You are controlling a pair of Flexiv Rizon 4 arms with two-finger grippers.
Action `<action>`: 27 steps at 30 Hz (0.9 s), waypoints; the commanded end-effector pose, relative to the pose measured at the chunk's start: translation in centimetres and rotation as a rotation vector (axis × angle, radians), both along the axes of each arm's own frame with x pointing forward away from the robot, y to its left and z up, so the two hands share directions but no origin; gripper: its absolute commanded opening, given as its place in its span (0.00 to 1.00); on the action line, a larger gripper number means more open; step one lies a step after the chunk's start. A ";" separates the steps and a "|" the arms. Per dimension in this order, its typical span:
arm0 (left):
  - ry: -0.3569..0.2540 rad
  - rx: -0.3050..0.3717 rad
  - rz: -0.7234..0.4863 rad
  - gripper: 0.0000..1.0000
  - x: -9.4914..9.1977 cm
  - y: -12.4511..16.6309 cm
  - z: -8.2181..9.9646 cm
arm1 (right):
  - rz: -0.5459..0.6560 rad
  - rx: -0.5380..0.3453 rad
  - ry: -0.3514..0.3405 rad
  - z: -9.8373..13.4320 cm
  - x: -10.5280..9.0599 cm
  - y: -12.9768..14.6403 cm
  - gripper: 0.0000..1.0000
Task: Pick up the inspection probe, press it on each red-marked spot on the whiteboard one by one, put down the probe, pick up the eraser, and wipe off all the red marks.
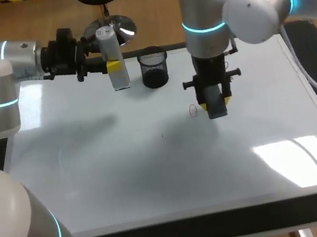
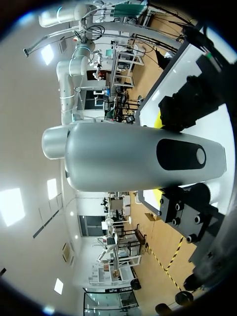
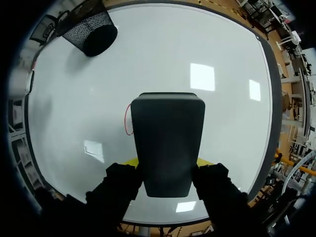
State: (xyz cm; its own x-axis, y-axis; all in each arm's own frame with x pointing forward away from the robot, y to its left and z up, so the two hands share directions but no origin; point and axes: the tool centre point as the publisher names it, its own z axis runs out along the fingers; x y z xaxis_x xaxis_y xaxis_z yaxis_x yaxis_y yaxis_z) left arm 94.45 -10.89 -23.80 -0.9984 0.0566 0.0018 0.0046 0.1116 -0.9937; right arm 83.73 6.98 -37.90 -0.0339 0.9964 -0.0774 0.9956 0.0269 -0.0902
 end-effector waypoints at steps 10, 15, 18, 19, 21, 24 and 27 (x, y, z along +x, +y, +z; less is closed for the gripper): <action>0.001 0.000 -0.004 0.00 0.1 0.0 0.1 | 0.057 -0.045 0.022 -0.1 2.3 5.1 0.00; 0.001 0.000 -0.004 0.00 0.1 0.0 0.1 | 0.070 -0.051 0.015 -0.2 2.4 6.3 0.00; 0.001 0.000 -0.004 0.00 0.1 0.0 0.1 | 0.073 -0.049 0.019 -0.7 2.7 6.6 0.00; 0.001 0.000 -0.004 0.00 0.1 0.0 0.1 | 0.075 -0.048 0.019 -0.8 2.8 6.8 0.00; 0.001 0.000 -0.004 0.00 0.1 0.0 0.1 | 0.077 -0.040 0.016 -1.0 2.9 6.9 0.00; 0.001 0.000 -0.004 0.00 0.1 0.0 0.1 | 0.082 -0.030 0.013 -1.3 3.0 7.4 0.00; 0.001 0.000 -0.004 0.00 0.1 0.0 0.1 | 0.086 -0.022 0.022 -1.8 3.2 8.0 0.00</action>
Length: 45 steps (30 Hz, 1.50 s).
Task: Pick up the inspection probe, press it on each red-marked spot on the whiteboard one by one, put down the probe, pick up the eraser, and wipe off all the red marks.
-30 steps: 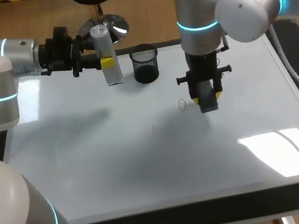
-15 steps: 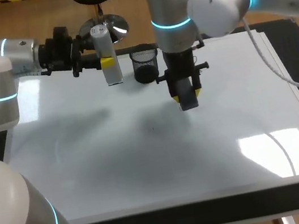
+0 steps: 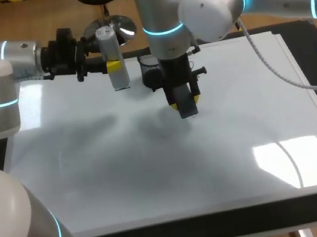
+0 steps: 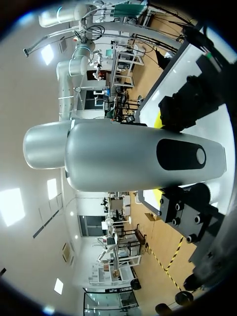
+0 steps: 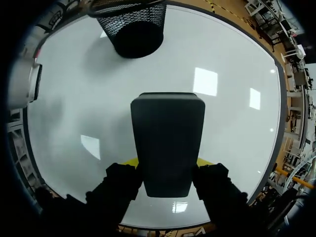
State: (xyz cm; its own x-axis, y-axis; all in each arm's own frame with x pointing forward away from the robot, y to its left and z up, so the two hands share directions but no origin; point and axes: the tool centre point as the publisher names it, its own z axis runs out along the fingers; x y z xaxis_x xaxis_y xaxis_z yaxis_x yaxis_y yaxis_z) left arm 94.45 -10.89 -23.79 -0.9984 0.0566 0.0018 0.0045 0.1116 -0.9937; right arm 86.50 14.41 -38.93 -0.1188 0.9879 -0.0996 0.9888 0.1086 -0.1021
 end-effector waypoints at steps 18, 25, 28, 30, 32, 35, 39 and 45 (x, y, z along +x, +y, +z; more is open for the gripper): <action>0.001 -0.001 -0.004 0.00 0.1 0.0 0.1 | 0.037 0.078 0.005 -3.0 0.7 1.4 0.00; 0.001 -0.001 -0.004 0.00 0.1 0.0 0.1 | 0.044 0.106 0.006 -3.9 0.7 1.2 0.00; 0.001 -0.001 -0.004 0.00 0.1 0.0 0.1 | 0.040 0.116 0.010 -4.2 0.9 0.7 0.00; 0.001 -0.001 -0.004 0.00 0.1 0.0 0.1 | 0.038 0.123 0.017 -4.3 1.1 0.4 0.00; 0.001 -0.001 -0.004 0.00 0.1 0.0 0.1 | 0.034 0.126 0.024 -4.5 1.3 0.2 0.00; 0.001 -0.001 -0.004 0.00 0.1 0.0 0.1 | 0.022 0.130 0.044 -4.9 1.7 -0.6 0.00; 0.001 -0.001 -0.004 0.00 0.1 0.0 0.1 | -0.003 0.138 0.069 -5.6 2.0 -2.1 0.00; 0.001 -0.001 -0.004 0.00 0.1 0.0 0.1 | -0.051 0.141 0.092 -6.1 2.3 -4.7 0.00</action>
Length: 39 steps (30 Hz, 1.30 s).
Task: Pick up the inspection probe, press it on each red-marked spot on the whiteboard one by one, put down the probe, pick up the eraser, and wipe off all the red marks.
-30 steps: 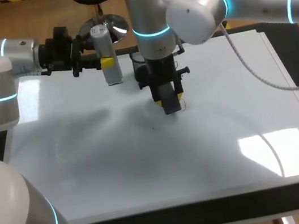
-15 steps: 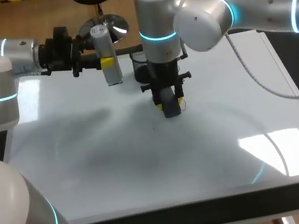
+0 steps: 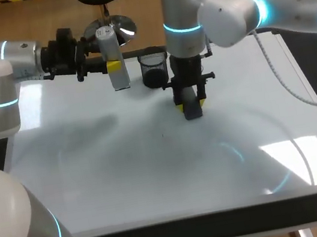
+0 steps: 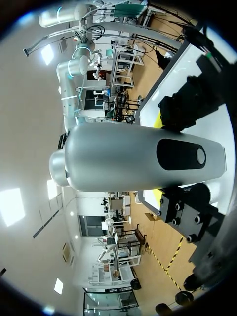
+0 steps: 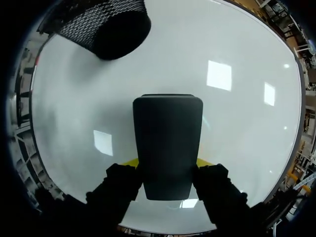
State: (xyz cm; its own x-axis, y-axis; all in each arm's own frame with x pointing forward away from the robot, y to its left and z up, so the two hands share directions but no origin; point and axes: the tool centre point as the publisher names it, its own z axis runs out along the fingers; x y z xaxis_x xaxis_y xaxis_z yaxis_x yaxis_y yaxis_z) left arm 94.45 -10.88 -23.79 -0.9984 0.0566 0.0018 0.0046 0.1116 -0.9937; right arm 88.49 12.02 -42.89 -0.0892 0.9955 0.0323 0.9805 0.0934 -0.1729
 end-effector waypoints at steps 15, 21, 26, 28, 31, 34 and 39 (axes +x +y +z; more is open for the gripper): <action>0.001 -0.001 -0.004 0.00 0.1 0.0 0.1 | -0.096 -0.025 -0.007 0.5 -0.2 -5.0 0.00; 0.001 -0.001 -0.004 0.00 0.1 0.0 0.1 | -0.065 -0.034 -0.013 0.9 0.0 -3.1 0.00; 0.001 -0.001 -0.004 0.00 0.1 0.0 0.1 | -0.038 -0.026 -0.023 0.6 -0.3 -1.4 0.00; 0.001 -0.001 -0.004 0.00 0.1 0.0 0.1 | -0.031 -0.023 -0.030 0.6 -0.6 -0.7 0.00; 0.001 -0.001 -0.004 0.00 0.1 0.0 0.1 | -0.017 -0.025 -0.039 0.6 -0.9 0.5 0.00; 0.001 -0.001 -0.004 0.00 0.1 0.0 0.1 | 0.001 -0.032 -0.042 0.8 -1.3 1.7 0.00; 0.001 -0.001 -0.004 0.00 0.1 0.0 0.1 | 0.019 -0.054 -0.051 1.4 -2.0 3.6 0.00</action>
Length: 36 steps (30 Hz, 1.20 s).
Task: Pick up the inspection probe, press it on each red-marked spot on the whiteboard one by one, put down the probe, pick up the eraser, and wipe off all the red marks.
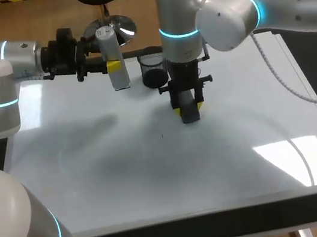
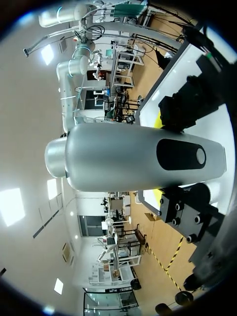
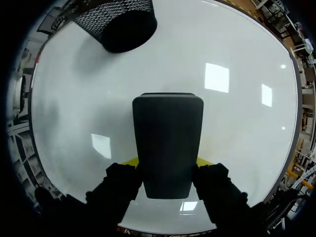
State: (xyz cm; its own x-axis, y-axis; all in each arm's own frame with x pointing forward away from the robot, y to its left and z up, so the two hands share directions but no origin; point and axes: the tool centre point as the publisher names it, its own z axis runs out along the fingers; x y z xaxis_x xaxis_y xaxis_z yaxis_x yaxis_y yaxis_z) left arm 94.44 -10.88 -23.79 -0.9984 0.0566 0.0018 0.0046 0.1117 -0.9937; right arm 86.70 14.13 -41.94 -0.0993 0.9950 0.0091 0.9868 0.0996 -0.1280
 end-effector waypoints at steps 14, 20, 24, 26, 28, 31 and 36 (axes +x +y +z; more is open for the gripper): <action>0.001 -0.001 -0.004 0.00 0.1 0.0 0.1 | 0.050 -0.015 0.015 -0.8 0.1 2.9 0.00; 0.001 -0.001 -0.004 0.00 0.1 0.0 0.1 | 0.051 -0.004 0.022 -1.4 0.4 2.4 0.00; 0.001 -0.001 -0.004 0.00 0.1 0.0 0.1 | 0.036 -0.001 0.027 -1.5 0.3 1.9 0.00; 0.001 -0.001 -0.004 0.00 0.1 0.0 0.1 | 0.031 -0.002 0.029 -1.5 0.2 1.7 0.00; 0.001 -0.001 -0.004 0.00 0.1 0.0 0.1 | 0.025 -0.003 0.032 -1.5 0.1 1.5 0.00; 0.001 -0.001 -0.004 0.00 0.1 0.0 0.1 | 0.016 -0.002 0.039 -1.8 -0.1 1.2 0.00; 0.001 -0.001 -0.004 0.00 0.1 0.0 0.1 | 0.008 0.004 0.043 -2.3 -0.4 0.9 0.00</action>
State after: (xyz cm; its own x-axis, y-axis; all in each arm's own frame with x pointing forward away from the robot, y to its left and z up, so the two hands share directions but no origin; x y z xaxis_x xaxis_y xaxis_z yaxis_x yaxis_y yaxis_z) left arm 94.44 -10.88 -23.78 -0.9984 0.0566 0.0018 0.0046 0.1117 -0.9937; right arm 86.61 15.75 -42.72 -0.1065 0.9943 0.0101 0.9792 0.1067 -0.1727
